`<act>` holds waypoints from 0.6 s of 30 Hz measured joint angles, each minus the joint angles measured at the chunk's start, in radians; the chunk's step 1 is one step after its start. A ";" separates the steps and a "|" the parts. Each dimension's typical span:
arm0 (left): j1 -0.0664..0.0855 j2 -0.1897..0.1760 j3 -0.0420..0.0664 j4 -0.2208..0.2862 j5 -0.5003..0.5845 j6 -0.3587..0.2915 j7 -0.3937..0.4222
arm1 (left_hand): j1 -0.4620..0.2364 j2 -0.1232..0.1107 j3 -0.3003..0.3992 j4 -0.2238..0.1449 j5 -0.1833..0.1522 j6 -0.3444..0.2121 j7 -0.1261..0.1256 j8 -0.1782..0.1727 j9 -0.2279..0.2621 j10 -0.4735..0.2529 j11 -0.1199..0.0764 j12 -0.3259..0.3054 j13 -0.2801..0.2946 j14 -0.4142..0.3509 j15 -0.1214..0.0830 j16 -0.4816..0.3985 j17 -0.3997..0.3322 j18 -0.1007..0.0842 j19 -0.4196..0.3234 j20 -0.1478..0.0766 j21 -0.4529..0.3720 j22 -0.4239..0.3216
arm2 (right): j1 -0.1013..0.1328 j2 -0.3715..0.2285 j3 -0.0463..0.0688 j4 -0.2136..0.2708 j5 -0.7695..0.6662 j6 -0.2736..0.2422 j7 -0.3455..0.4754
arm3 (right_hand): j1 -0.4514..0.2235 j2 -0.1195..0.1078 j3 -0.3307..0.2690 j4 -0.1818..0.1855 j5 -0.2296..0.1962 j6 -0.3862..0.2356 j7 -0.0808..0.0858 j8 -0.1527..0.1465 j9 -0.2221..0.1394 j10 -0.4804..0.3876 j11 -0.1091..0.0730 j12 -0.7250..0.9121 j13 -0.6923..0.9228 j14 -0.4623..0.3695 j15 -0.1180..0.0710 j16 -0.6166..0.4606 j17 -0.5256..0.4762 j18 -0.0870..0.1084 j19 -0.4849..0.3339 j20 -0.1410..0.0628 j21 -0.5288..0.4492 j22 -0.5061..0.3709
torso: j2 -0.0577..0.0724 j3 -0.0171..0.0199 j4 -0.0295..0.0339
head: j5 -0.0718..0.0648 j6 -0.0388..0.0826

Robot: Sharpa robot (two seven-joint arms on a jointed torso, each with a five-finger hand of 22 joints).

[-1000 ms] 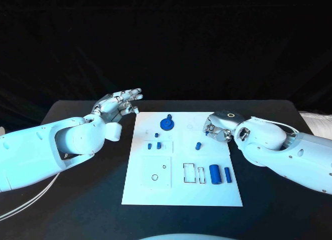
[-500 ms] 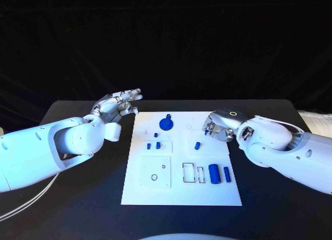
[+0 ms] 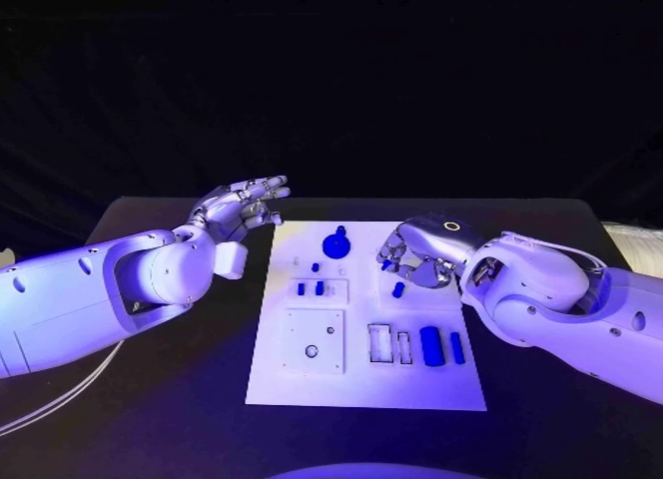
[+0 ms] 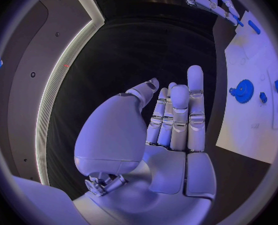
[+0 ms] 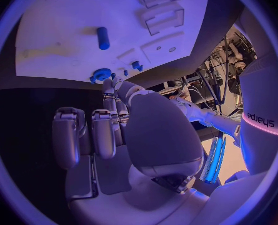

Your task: Assemble the parts on the task board

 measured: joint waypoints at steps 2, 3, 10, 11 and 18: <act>0.000 0.001 0.000 0.000 0.000 0.000 0.000 | 0.000 0.000 0.000 0.000 0.000 0.000 0.000 0.000 0.000 0.000 0.000 0.000 0.000 0.000 0.000 0.000 0.000 0.000 0.000 0.000 0.000 0.000 | -0.001 0.013 0.000 0.013 -0.001 -0.001 0.001 | 0.000 0.000 0.001 -0.001 0.000 0.000 0.000 0.000 0.000 0.000 0.000 0.000 0.000 0.000 0.000 0.000 0.000 0.000 0.000 0.000 0.000 0.000 | 0.000 -0.0006 0.0006 | 0.007 -0.002; 0.000 0.001 0.000 0.000 0.000 0.000 0.000 | 0.000 0.000 0.000 0.000 0.000 0.000 0.000 0.000 0.000 0.000 0.000 0.000 0.001 0.000 0.000 0.000 0.000 0.000 0.000 0.000 0.000 0.000 | -0.002 0.019 0.001 0.018 -0.001 -0.002 0.002 | 0.000 0.000 0.001 -0.001 0.000 0.000 0.000 0.000 0.000 0.000 0.000 0.000 0.000 0.000 0.000 0.000 0.000 0.000 0.000 0.000 0.000 0.000 | 0.000 -0.0007 0.0009 | 0.010 -0.003; 0.000 0.003 0.000 0.001 0.000 0.000 -0.001 | 0.000 0.000 0.000 0.000 0.000 0.000 0.000 0.000 0.000 0.000 0.000 0.000 0.001 0.000 0.000 0.000 0.000 0.000 0.000 0.000 0.000 0.000 | -0.030 0.074 -0.006 0.024 -0.003 0.000 0.008 | -0.001 -0.001 0.004 -0.004 0.000 -0.001 0.001 0.000 -0.001 0.002 0.002 0.000 -0.001 0.000 0.000 0.000 0.000 0.000 0.000 0.000 0.000 0.000 | 0.000 -0.0019 0.0002 | 0.036 -0.014; 0.000 0.003 0.000 0.001 0.000 0.000 -0.001 | 0.000 0.000 0.000 0.000 0.000 0.000 0.000 0.000 0.000 0.000 0.000 0.000 0.001 0.000 0.000 0.000 0.000 0.000 0.000 0.000 0.000 0.000 | -0.037 0.081 -0.007 0.020 -0.003 0.000 0.010 | -0.003 -0.003 0.004 -0.004 0.000 -0.001 0.002 0.000 -0.001 0.002 0.002 0.000 -0.001 0.000 0.000 0.000 0.000 0.000 0.000 0.000 0.000 0.000 | 0.000 -0.0019 -0.0001 | 0.039 -0.015; 0.000 0.004 0.000 0.005 0.000 0.000 -0.002 | 0.000 0.000 0.000 0.000 0.000 -0.007 0.000 0.000 0.000 -0.004 0.004 0.000 0.001 0.000 0.000 0.000 -0.002 0.000 0.000 0.000 0.000 0.000 | -0.079 0.129 -0.017 -0.028 -0.005 0.005 0.022 | -0.003 -0.003 0.007 -0.007 -0.001 -0.002 0.002 0.000 -0.001 -0.002 0.005 0.000 -0.003 0.000 0.000 0.000 0.000 0.000 0.000 0.000 0.000 0.000 | 0.001 -0.0018 -0.0001 | 0.062 -0.033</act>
